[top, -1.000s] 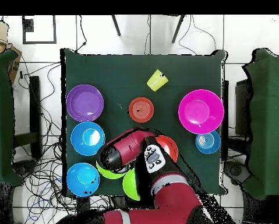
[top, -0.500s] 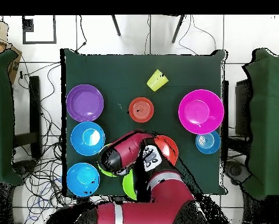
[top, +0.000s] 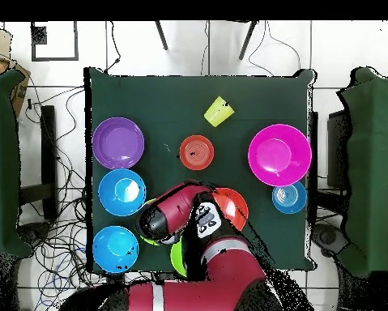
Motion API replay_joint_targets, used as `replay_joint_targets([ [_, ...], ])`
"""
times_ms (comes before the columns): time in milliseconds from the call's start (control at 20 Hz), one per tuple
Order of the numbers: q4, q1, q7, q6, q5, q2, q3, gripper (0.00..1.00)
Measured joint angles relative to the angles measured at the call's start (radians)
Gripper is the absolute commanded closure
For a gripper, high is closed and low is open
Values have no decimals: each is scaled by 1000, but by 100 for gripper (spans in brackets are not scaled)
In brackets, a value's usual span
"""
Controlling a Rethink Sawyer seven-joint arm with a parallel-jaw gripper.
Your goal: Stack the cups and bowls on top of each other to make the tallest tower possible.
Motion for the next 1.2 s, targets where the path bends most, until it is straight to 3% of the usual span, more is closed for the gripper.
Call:
replay_joint_targets([
  [500,-28,51,0,0,0,29,-44,0],
  [550,-33,57,0,0,2,29,-46,100],
  [1200,-38,62,0,0,4,22,-48,100],
])
